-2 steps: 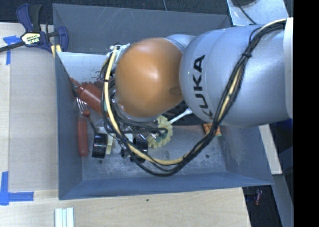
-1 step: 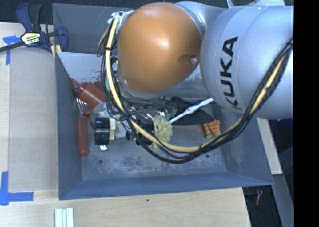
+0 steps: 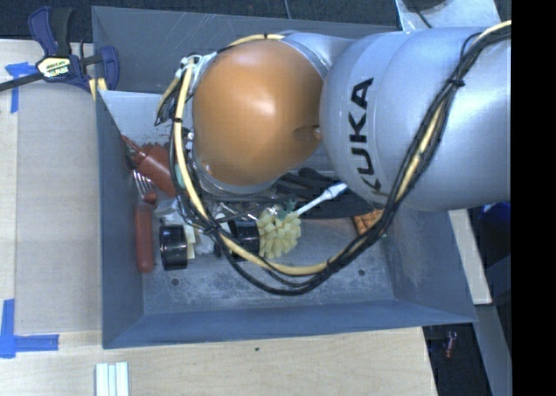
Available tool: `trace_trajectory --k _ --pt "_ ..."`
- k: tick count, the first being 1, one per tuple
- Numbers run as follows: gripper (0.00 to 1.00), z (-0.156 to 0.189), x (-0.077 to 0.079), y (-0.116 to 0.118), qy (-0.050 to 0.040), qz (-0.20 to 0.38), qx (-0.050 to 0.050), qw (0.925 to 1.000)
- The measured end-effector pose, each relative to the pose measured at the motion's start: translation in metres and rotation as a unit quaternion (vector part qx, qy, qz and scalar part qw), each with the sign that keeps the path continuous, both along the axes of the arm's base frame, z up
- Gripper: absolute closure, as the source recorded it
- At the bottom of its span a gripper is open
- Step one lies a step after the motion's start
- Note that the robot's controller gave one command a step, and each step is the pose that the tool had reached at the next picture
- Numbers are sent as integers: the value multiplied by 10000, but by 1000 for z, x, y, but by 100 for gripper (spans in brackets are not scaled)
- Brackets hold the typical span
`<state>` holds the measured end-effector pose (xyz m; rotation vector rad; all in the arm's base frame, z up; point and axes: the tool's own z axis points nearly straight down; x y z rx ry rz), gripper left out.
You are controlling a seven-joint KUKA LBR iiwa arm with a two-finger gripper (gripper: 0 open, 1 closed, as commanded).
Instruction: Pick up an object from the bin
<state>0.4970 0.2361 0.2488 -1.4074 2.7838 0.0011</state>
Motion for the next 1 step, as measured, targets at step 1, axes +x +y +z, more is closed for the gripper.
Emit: trace_trajectory --k 1 --pt "100 -7 8 -5 -49 -683 43 9976"
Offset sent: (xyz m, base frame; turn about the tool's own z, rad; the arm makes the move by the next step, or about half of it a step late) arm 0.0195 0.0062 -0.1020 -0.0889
